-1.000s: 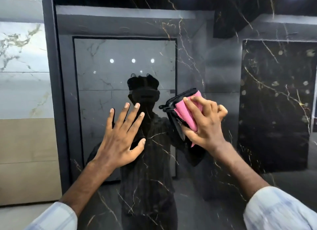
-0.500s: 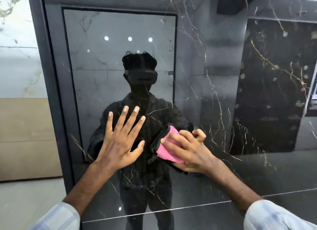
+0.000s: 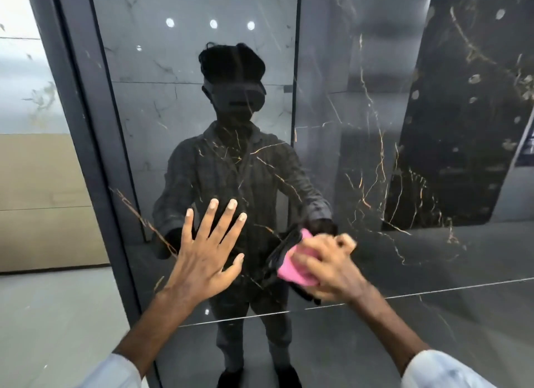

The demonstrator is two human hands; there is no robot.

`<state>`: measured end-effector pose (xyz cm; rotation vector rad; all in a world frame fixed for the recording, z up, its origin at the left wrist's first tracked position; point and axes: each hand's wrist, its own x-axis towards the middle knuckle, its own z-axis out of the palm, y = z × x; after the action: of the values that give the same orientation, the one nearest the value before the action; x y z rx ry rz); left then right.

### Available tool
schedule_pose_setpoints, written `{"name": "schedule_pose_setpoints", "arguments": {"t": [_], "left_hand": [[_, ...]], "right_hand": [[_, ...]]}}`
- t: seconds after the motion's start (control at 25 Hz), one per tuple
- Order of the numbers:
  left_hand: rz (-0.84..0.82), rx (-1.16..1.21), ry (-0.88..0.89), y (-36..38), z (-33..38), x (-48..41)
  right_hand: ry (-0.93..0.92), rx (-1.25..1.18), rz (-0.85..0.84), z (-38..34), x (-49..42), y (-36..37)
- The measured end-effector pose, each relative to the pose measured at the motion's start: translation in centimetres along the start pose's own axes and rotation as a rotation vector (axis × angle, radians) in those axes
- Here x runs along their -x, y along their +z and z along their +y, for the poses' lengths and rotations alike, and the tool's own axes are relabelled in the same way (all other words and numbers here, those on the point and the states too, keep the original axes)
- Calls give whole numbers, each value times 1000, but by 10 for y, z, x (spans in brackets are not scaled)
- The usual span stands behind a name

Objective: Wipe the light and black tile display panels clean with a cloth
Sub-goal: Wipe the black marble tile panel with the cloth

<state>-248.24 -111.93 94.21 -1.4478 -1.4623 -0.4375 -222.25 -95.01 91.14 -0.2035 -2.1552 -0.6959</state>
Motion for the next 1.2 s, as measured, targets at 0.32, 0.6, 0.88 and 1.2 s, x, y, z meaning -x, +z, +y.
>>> {"name": "schedule_pose_setpoints", "arguments": {"t": [0.32, 0.6, 0.88, 1.2], "left_hand": [[16, 32, -7, 6, 0, 5], [0, 65, 39, 5, -4, 8], [48, 31, -12, 13, 4, 8], [37, 10, -40, 16, 8, 10]], "right_hand": [[287, -71, 112, -52, 15, 25], [252, -60, -11, -62, 35, 21], [614, -208, 137, -74, 33, 24], [105, -39, -85, -116, 65, 67]]}}
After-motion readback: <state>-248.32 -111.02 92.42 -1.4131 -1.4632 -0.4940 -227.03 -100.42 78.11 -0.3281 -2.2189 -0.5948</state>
